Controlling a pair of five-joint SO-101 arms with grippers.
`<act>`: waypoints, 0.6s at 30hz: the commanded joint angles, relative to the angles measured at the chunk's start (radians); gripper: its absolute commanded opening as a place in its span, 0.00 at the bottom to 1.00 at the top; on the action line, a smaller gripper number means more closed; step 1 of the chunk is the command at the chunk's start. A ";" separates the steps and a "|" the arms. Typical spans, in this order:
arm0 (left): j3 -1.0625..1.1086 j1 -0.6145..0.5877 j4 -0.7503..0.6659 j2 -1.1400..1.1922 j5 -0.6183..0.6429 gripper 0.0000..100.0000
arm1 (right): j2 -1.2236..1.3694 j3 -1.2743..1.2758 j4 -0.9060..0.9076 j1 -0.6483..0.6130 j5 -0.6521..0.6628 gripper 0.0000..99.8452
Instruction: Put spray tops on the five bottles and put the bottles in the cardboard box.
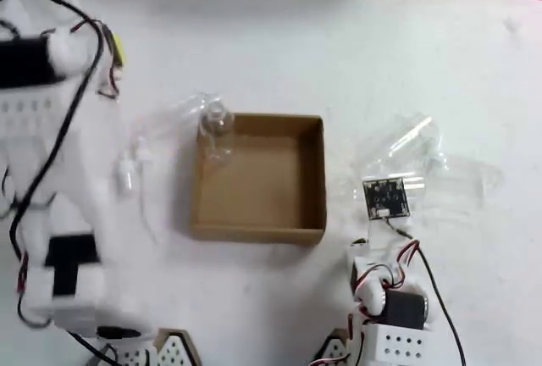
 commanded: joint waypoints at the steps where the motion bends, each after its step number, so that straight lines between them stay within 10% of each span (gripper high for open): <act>1: -0.054 0.071 0.000 -0.214 -0.023 0.02 | -0.001 0.009 0.007 0.007 0.011 0.02; 18: -0.051 0.314 0.002 -0.638 -0.199 0.02 | -0.001 0.009 0.007 0.007 0.011 0.02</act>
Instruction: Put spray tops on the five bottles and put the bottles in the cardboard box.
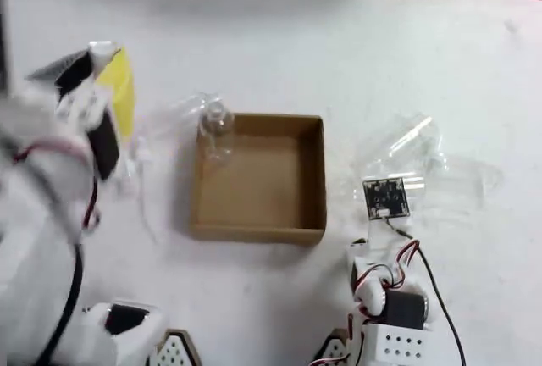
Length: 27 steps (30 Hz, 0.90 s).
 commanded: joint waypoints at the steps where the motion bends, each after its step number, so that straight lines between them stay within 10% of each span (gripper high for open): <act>1: -0.034 0.061 0.000 -0.110 -0.011 0.02 | -0.001 0.009 0.007 0.007 0.011 0.02; 12: 0.353 0.054 -0.109 -0.435 -0.012 0.02 | 0.001 0.009 0.007 0.007 0.011 0.02; 27: 1.545 0.062 -1.323 -0.800 -0.129 0.02 | 0.001 0.009 0.007 0.007 0.011 0.02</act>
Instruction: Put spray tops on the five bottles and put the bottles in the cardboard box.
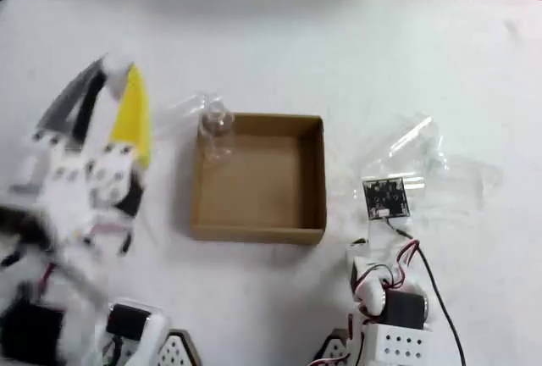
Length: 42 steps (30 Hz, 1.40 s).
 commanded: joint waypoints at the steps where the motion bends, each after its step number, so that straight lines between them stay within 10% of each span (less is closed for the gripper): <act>1: 0.199 0.012 -0.333 0.054 -0.008 0.02 | 0.001 0.009 0.007 0.007 0.011 0.02; 13: 0.035 0.093 -0.552 0.559 0.081 0.02 | -0.001 0.009 0.007 0.007 0.011 0.02; 42: 0.048 0.079 -0.632 0.661 0.069 0.02 | -0.001 0.009 0.007 0.007 0.011 0.02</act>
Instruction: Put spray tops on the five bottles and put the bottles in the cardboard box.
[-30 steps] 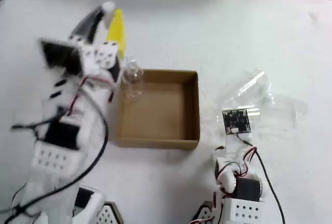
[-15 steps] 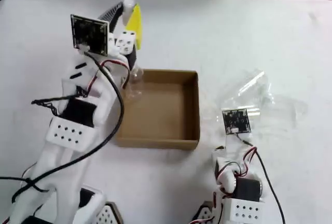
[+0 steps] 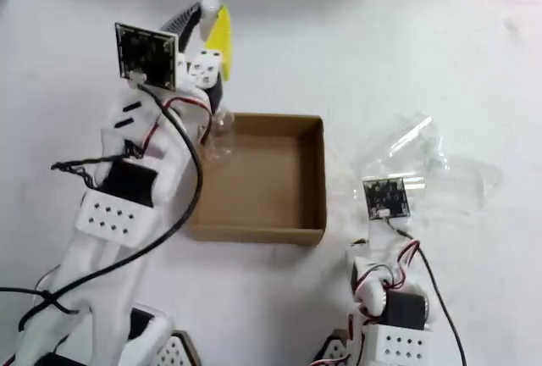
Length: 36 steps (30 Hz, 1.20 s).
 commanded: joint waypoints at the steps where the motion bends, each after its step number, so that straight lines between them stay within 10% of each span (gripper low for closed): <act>1: -0.035 -0.007 -0.031 -0.005 -0.015 0.02 | -0.001 0.009 0.007 0.007 0.011 0.02; 36: 0.069 -0.008 0.003 -0.004 0.041 0.11 | -0.001 0.009 0.005 0.036 0.011 0.02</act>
